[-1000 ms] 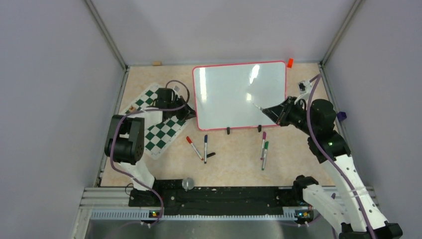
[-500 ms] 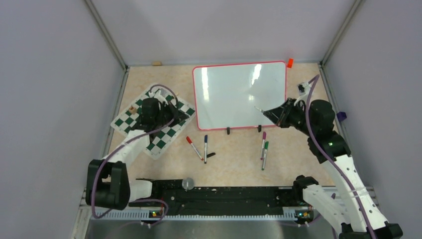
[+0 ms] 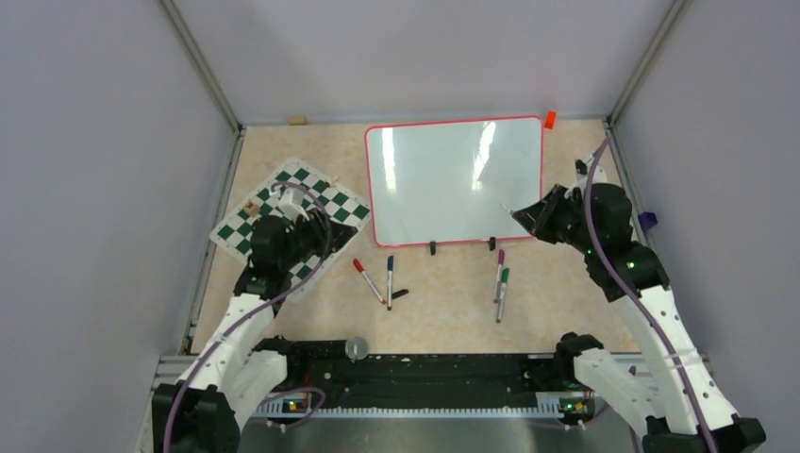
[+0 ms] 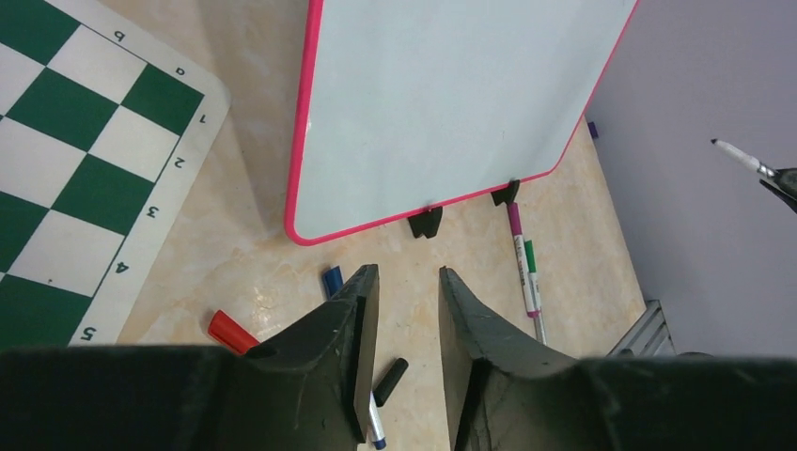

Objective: Write a sentence on the whiteboard
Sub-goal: Hold the whiteboard on the whiteboard stand.

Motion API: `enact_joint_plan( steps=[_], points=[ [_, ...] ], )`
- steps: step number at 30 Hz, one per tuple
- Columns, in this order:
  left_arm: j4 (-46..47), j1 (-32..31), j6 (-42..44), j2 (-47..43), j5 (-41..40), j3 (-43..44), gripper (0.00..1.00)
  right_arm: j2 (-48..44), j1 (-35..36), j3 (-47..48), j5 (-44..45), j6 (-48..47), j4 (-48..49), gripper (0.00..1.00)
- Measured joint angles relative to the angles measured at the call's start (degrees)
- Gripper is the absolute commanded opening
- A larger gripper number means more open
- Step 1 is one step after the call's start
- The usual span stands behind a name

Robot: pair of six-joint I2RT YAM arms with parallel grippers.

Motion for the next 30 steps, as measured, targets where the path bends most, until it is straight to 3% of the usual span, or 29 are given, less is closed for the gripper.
enact_joint_plan(
  steps=[2, 3, 4, 5, 10, 19, 24, 30],
  points=[
    [-0.5, 0.0, 0.5, -1.2, -0.1, -0.6, 0.49, 2.6, 0.0, 1.8, 1.8, 0.6, -2.7, 0.00],
    [-1.2, 0.0, 0.7, -1.8, -0.4, -0.6, 0.82, 3.8, 0.2, 2.7, 3.5, 0.6, -4.0, 0.00],
    [-1.7, 0.0, 1.1, -2.1, -0.5, -0.6, 0.96, 4.7, 0.6, 3.5, 5.0, 0.6, -5.4, 0.00],
    [-2.3, 0.0, 1.7, -2.5, -0.7, -0.6, 0.99, 5.6, 1.4, 4.7, 7.6, 0.6, -7.5, 0.00],
    [-4.8, 0.0, 2.4, -3.5, 1.9, -0.5, 0.99, 11.2, 9.7, 12.9, 18.9, 1.6, -14.1, 0.00],
    [4.7, 0.0, 2.7, 0.3, 7.0, -3.7, 0.99, 29.4, 31.6, 30.0, 41.2, 13.2, -29.2, 0.00],
    [8.5, 0.0, 2.8, 3.7, 8.9, -4.4, 0.99, 33.6, 33.8, 32.2, 45.0, 13.1, -30.6, 0.00],
    [9.1, 0.0, 3.2, 5.6, 8.7, -4.4, 0.99, 26.2, 33.8, 25.0, 43.3, 2.3, -20.3, 0.00]
  ],
)
